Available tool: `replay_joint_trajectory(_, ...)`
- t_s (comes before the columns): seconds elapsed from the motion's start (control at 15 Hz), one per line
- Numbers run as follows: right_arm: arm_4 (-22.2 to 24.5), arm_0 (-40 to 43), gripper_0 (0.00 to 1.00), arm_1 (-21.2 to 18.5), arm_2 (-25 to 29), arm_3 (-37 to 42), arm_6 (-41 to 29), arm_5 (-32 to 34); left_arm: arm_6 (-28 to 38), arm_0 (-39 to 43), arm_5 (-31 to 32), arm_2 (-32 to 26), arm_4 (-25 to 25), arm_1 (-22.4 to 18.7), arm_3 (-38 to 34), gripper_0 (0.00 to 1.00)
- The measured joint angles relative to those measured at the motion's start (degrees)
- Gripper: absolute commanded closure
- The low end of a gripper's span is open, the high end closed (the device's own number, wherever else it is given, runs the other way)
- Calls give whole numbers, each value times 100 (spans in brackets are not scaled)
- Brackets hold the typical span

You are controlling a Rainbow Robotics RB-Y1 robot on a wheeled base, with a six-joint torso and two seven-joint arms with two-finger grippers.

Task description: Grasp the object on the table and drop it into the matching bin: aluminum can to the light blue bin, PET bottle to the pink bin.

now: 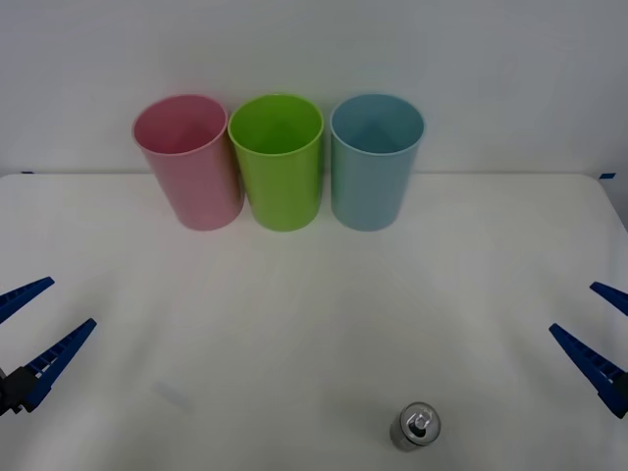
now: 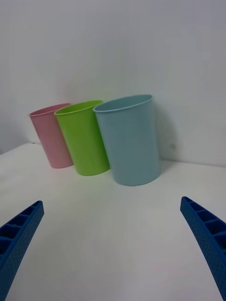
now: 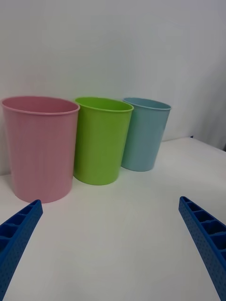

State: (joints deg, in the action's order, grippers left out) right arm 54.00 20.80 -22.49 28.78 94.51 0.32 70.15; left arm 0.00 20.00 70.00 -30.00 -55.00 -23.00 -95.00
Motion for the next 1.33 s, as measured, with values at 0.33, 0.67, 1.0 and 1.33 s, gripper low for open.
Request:
replay_joint_trajectory(0.33,-47,282,0,-318,-102,-2,33,311,0,0,0,0,0,0,0,0)
replay_joint_trajectory(0.67,-45,613,0,-713,-315,-2,157,532,0,0,0,0,0,0,0,0)
replay_joint_trajectory(1.0,387,678,0,-766,-347,-2,308,886,0,0,0,0,0,0,0,0)
replay_joint_trajectory(1.33,861,664,0,-777,-397,-2,439,1342,0,0,0,0,0,0,0,0)
